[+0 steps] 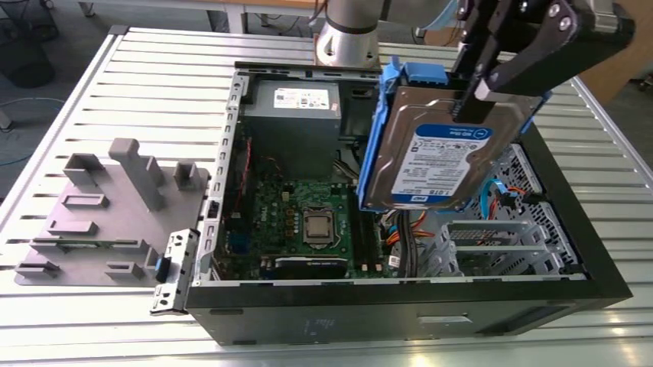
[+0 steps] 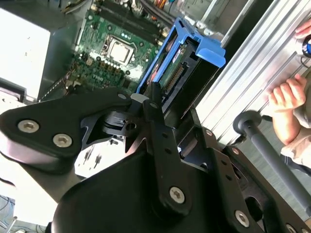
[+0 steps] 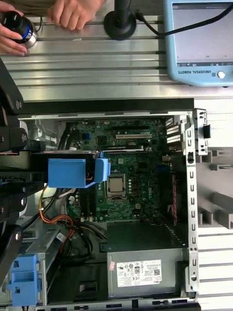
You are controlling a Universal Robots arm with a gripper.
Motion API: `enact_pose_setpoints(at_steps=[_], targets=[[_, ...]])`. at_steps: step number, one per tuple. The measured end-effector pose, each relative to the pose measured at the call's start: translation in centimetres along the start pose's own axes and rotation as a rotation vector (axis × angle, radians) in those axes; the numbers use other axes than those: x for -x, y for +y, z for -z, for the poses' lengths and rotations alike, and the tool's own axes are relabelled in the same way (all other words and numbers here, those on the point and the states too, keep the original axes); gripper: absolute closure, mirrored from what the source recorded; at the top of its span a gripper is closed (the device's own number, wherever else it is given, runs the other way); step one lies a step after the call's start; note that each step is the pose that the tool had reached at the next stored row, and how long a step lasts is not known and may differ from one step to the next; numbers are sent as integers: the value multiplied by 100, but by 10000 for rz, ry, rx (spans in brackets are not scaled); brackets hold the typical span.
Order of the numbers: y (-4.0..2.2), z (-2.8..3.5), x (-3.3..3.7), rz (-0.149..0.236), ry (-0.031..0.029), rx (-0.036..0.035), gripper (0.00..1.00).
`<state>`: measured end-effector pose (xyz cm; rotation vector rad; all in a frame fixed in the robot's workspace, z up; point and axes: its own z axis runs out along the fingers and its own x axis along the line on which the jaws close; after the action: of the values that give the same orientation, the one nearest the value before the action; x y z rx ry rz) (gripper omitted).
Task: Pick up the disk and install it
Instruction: 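Insert the disk into the insertion slot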
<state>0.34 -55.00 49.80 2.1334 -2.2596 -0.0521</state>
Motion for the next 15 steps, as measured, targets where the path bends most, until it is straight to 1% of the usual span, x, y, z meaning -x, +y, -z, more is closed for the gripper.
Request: enact_pose_setpoints(at_steps=[13, 15], targets=[[-512, 11, 29, 0, 2, 69, 65], [-598, 12, 34, 0, 4, 83, 65]])
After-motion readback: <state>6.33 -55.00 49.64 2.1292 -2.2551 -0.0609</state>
